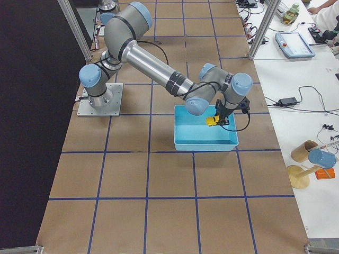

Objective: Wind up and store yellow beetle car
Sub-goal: 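Lift the car with the right gripper and carry it into the blue bin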

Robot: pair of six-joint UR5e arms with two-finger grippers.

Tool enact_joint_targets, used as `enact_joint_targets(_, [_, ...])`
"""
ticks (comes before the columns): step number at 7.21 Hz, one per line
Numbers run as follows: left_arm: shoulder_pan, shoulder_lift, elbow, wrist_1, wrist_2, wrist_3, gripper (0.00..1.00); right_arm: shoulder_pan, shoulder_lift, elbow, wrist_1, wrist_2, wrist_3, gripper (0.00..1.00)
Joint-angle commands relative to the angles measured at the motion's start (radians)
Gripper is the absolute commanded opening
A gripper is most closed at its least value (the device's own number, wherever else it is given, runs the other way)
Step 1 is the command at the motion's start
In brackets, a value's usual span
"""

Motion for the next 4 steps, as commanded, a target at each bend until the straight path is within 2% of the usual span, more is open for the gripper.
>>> enact_joint_targets(1, [0.0, 0.0, 0.0, -0.003, 0.0, 0.0, 0.99, -0.002, -0.02, 0.114, -0.052, 0.003, 0.19, 0.33])
enact_joint_targets(3, [0.0, 0.002, 0.0, -0.001, 0.0, 0.0, 0.99, -0.017, -0.021, 0.241, -0.272, -0.006, 0.078, 0.33])
enact_joint_targets(4, [0.0, 0.0, 0.0, -0.001, 0.0, 0.0, 0.99, -0.035, -0.023, 0.281, -0.322, -0.006, 0.021, 0.34])
